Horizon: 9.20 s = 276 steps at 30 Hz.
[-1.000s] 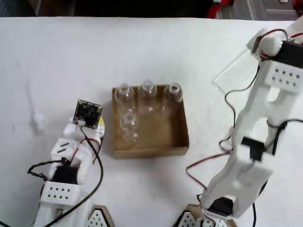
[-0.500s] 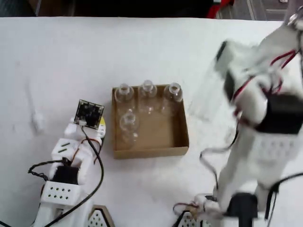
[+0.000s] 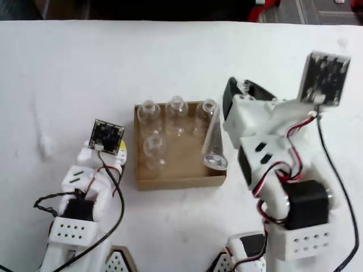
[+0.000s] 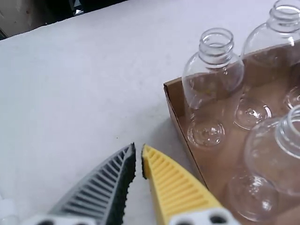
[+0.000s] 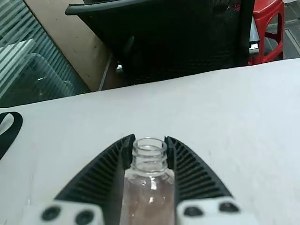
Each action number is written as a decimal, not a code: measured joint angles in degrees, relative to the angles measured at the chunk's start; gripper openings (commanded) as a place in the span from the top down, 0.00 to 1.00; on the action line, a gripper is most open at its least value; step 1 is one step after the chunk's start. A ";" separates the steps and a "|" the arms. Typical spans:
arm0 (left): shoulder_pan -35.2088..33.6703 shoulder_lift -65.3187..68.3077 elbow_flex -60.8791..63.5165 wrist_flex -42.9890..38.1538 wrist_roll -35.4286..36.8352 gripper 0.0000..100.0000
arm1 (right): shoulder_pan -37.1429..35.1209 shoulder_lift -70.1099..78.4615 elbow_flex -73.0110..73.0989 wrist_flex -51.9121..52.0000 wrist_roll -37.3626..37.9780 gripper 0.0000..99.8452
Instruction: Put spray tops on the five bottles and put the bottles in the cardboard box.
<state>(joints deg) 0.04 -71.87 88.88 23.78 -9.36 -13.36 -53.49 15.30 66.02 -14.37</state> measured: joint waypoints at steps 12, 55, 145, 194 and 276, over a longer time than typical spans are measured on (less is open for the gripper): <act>0.09 0.00 0.00 0.00 0.00 0.97 | -0.62 -29.01 50.73 -42.29 8.62 0.98; 0.18 0.00 0.00 0.00 0.00 0.97 | -9.23 -48.09 81.14 -49.85 11.96 0.98; 0.18 0.00 0.00 0.00 0.00 0.97 | -9.67 -50.20 81.05 -31.47 23.47 0.98; 0.18 0.00 0.00 0.00 0.00 0.97 | -9.67 -49.49 78.86 -25.05 23.65 0.80; -7.30 0.00 -1.67 4.31 0.00 0.96 | 26.55 -37.80 78.24 -42.64 5.71 0.92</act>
<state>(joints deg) -7.25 -71.87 87.21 28.09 -9.36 13.19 -91.30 93.54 23.38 -8.66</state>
